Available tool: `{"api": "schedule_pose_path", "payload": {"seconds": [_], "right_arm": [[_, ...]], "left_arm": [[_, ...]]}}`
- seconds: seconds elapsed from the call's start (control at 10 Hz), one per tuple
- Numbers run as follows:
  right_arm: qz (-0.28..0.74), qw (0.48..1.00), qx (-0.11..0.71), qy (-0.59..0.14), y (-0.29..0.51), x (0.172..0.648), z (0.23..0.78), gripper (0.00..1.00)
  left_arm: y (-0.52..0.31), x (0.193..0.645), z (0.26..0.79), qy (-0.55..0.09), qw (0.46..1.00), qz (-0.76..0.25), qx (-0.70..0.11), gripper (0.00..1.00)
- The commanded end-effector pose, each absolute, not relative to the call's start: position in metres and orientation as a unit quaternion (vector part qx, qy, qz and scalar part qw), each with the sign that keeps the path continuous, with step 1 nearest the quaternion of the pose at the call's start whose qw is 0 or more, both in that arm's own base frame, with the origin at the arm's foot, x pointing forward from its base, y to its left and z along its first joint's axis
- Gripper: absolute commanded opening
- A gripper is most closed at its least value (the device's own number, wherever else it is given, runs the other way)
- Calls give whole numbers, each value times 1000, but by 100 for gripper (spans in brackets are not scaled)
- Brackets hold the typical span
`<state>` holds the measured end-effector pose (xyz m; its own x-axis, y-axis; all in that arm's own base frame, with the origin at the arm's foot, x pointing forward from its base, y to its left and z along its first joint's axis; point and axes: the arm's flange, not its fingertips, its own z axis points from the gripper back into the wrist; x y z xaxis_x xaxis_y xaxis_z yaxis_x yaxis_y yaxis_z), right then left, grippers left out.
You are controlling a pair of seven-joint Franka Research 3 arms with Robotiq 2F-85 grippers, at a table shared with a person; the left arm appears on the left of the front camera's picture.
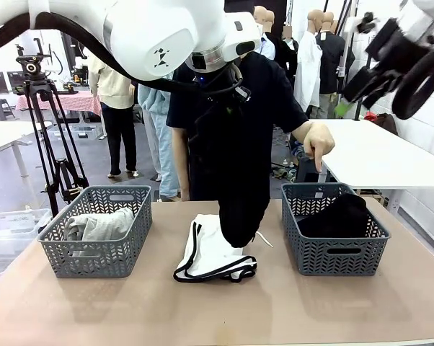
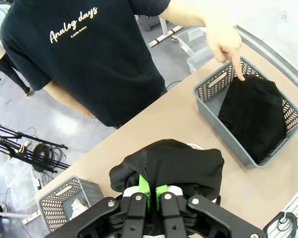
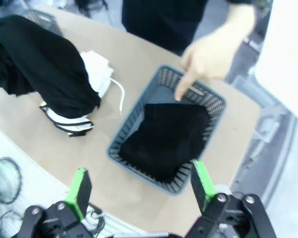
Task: Sort the tops and bottoms.
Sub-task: Sort the clothes according to human instructions.
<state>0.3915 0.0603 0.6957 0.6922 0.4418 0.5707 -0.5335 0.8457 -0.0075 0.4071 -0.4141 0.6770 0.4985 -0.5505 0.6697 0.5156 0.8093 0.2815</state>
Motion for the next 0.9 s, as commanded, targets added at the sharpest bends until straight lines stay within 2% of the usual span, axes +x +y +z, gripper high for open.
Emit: {"api": "schedule_pose_path", "payload": {"seconds": [0.0,0.5,0.6,0.8], "right_arm": [[225,926,64,-295,43,374,689,100],[142,935,79,-316,-2,360,694,100],[188,932,74,-301,7,369,697,100],[188,932,74,-301,7,369,697,100]], "left_arm": [[-411,406,681,-398,864,-308,23,0],[-411,406,681,-398,864,-308,23,0],[-414,407,677,-395,865,-308,22,0],[-464,417,709,-440,832,-337,-22,0]]}}
